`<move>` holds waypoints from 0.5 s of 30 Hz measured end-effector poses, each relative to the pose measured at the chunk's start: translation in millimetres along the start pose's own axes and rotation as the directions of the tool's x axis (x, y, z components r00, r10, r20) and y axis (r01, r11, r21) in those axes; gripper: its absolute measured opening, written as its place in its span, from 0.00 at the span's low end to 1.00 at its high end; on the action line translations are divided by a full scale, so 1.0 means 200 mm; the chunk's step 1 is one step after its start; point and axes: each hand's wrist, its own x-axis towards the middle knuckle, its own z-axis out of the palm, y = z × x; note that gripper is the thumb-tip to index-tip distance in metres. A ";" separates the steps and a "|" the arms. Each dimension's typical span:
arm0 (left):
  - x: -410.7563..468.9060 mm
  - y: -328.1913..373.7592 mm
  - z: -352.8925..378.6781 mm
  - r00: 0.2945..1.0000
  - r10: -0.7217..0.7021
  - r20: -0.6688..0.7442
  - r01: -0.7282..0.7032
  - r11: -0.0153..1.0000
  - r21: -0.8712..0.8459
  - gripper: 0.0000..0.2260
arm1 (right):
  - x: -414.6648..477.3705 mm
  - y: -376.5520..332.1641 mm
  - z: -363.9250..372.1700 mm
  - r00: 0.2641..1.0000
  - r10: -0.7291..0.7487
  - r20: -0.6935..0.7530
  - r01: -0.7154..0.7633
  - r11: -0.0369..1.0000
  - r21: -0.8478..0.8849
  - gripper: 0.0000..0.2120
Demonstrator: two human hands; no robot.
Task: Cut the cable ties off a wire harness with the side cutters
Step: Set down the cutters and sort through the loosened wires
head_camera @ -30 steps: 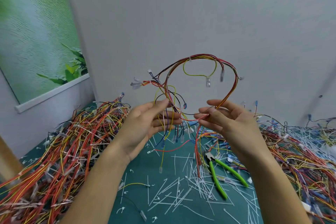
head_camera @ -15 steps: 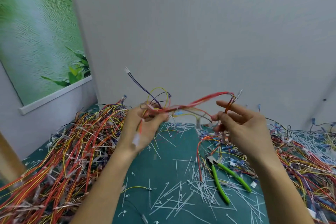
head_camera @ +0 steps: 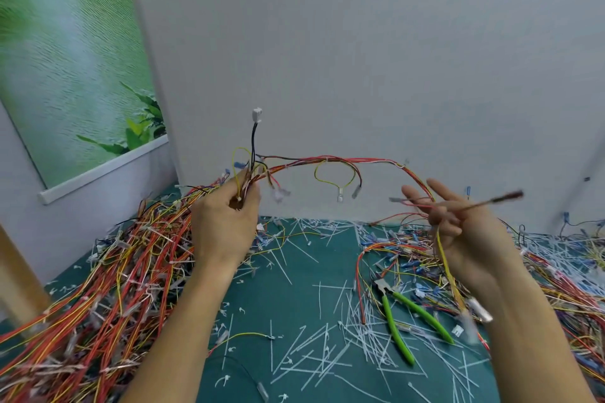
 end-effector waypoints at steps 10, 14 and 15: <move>0.02 0.02 0.04 0.942 -0.259 0.215 0.326 0.857 -0.399 0.09 | 0.04 0.04 -0.02 0.998 -0.057 0.006 0.052 0.950 0.308 0.21; 0.03 0.05 0.02 0.927 -0.226 0.298 0.352 0.800 -0.486 0.14 | 0.05 0.07 -0.05 0.988 -0.152 0.036 0.154 0.986 -0.064 0.15; 0.03 0.05 0.01 0.929 -0.196 0.313 0.339 0.790 -0.511 0.15 | 0.05 0.07 -0.06 0.978 -0.206 0.032 0.209 0.965 -0.159 0.14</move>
